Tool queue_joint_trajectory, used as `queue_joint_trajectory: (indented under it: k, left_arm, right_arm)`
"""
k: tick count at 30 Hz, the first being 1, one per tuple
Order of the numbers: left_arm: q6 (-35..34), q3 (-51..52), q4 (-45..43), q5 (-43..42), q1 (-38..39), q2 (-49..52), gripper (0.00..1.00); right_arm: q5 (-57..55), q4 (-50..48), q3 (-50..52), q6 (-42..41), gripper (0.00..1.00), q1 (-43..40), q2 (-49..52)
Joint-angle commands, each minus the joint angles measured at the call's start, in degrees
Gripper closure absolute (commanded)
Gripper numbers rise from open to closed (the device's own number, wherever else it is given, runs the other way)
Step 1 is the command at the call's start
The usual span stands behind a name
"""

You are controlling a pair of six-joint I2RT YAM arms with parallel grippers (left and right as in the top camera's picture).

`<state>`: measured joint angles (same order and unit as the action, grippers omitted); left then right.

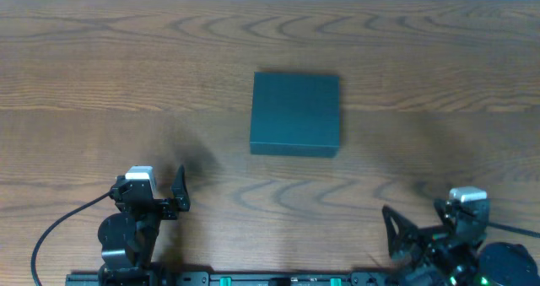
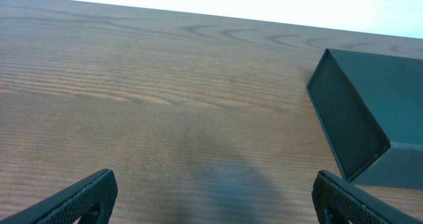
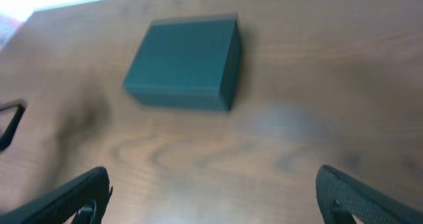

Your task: Pack container

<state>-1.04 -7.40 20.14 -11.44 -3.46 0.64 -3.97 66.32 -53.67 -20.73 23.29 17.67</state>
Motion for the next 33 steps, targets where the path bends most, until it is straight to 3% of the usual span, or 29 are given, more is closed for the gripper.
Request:
queue_joint_trajectory:
  k: [1,8,21,33]
  left_arm:
    - [1.1,1.3,-0.1,-0.4,0.3,-0.3,0.05]
    - [1.1,1.3,0.0,-0.4,0.3,-0.3,0.05]
    - [1.1,1.3,0.0,-0.4,0.3,-0.3,0.05]
    - [1.1,1.3,0.0,-0.4,0.3,-0.3,0.05]
  right_arm:
    - [-2.5,-5.3,6.3,9.3,0.01,-3.3,-5.1]
    - [-2.7,-14.3,21.8,18.6,0.01,-7.7,-17.6]
    - [-2.1,-27.0,44.3,17.6,0.01,-8.4,-17.4]
    - [-1.6,-26.8,44.5,17.8,0.01,-8.6,-17.4]
